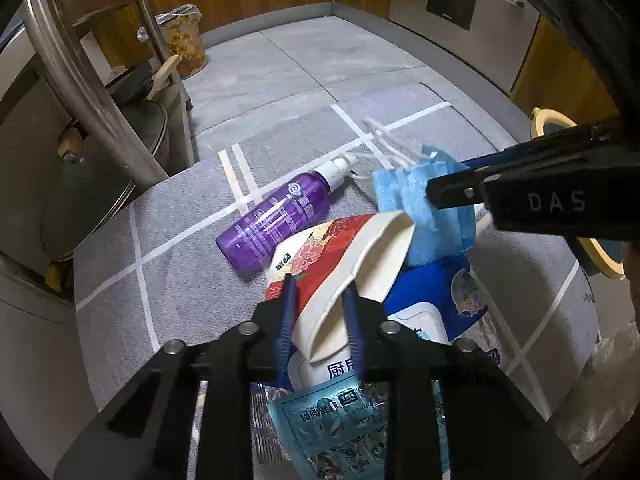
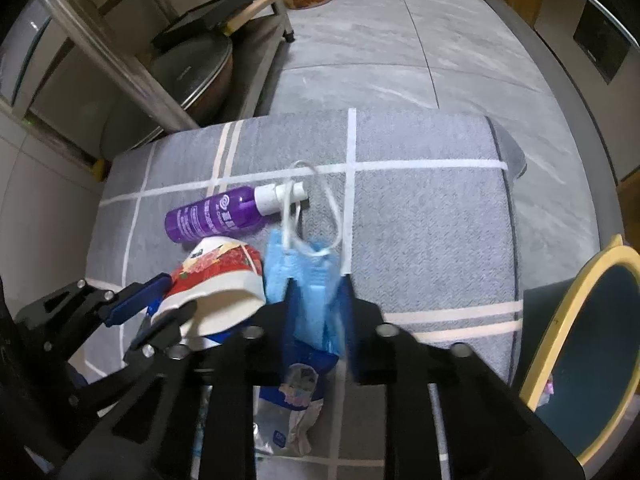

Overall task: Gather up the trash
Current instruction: 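Grasp the red-printed paper cup with the left tool while the right tool grasps the blue face mask, then carry the mask over the teal bin with the right tool while the left carries the cup there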

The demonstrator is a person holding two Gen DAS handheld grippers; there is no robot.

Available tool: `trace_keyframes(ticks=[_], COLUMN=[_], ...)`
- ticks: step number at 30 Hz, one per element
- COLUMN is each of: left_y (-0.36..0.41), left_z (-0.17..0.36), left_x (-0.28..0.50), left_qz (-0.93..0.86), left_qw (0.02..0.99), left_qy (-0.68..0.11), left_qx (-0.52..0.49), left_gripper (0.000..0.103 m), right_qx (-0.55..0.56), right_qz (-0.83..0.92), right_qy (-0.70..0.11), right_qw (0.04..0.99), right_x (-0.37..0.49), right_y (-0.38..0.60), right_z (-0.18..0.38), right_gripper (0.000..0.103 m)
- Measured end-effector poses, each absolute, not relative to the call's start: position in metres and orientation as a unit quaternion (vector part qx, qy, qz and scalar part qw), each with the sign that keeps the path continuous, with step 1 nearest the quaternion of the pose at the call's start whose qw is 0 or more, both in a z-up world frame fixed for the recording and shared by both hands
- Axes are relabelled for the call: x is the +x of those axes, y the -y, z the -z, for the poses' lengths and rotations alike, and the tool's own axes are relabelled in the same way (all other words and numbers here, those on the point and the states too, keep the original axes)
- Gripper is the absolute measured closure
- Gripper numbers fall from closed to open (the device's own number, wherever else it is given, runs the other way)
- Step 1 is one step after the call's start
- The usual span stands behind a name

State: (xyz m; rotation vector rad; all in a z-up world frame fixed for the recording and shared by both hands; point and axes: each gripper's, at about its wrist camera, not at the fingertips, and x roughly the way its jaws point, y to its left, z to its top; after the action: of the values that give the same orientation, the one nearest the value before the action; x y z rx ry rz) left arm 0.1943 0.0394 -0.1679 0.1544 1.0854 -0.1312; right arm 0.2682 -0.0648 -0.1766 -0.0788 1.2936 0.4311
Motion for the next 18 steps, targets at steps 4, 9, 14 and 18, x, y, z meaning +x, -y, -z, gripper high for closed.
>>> trace_keyframes(ticks=[4, 9, 14, 18], left_y=[-0.041, -0.038, -0.032, -0.026], left_z=[0.159, 0.142, 0.13, 0.125], left_x=[0.191, 0.184, 0.176, 0.167], left_qz=[0.052, 0.051, 0.053, 0.051], left_qw=[0.862, 0.88, 0.891, 0.895], left_qy=[-0.499, -0.469, -0.447, -0.439], left_qx=[0.064, 0.054, 0.054, 0.056], left_gripper=[0.093, 0.096, 0.096, 0.098], right_qx=[-0.034, -0.021, -0.016, -0.009], right_qz=[-0.206, -0.207, -0.204, -0.198], right_qy=[-0.589, -0.572, -0.55, -0.538], right_qw=[0.781, 0.793, 0.81, 0.819], right_x=[0.264, 0.26, 0.252, 0.244], right_y=[0.068, 0.077, 0.088, 0.099], right_z=[0.17, 0.155, 0.137, 0.126], right_gripper=[0.09, 0.09, 0.093, 0.095])
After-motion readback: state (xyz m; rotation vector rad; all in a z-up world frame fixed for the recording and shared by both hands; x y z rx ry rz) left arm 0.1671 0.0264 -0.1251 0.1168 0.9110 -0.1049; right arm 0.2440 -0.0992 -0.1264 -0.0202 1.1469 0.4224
